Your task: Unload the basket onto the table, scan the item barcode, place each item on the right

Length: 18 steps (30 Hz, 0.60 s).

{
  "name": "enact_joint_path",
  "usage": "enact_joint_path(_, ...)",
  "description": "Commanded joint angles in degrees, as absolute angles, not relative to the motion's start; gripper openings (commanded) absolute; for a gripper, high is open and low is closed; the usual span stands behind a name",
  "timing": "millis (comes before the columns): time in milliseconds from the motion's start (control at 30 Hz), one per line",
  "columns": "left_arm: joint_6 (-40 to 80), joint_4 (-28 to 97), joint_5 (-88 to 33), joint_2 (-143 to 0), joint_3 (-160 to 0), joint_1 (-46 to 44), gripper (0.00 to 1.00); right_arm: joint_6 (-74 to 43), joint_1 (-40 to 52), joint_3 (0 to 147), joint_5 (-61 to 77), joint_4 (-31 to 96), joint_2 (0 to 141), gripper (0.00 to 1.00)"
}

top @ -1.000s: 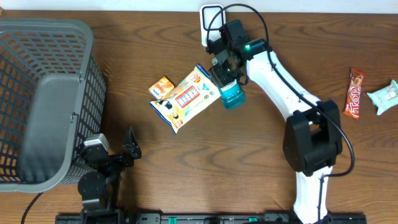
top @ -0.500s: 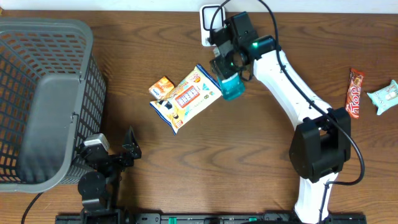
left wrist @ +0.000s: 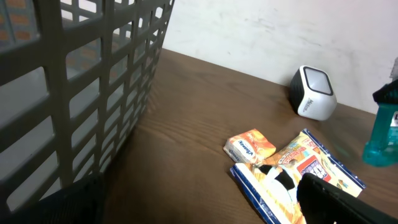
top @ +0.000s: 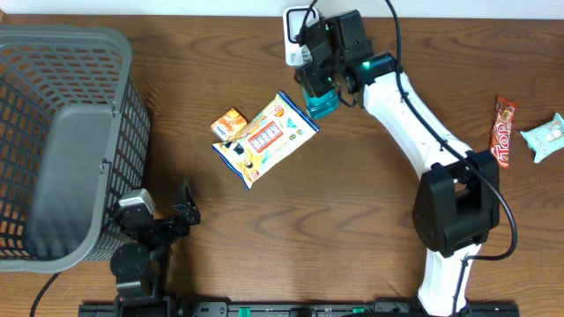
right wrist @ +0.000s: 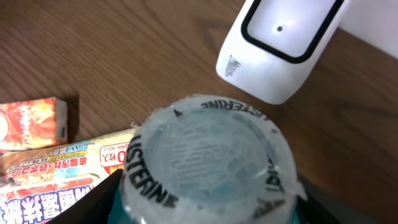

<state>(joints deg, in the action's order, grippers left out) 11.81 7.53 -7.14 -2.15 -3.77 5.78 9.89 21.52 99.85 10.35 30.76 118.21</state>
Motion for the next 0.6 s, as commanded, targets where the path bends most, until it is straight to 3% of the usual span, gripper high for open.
enact_joint_path(0,11.7,8.1,-6.8,-2.1,-2.4,5.7,0.98,9.6,20.3,98.5,15.7,29.8,115.1,0.10)
enact_joint_path(367,11.7,8.1,-6.8,-2.1,-2.4,5.7,0.98,9.1,18.1,84.7,16.6,28.6,97.8,0.07)
enact_joint_path(567,11.7,8.1,-6.8,-2.1,-2.4,5.7,0.98,9.0,16.5,60.6,16.6,8.3,82.6,0.08)
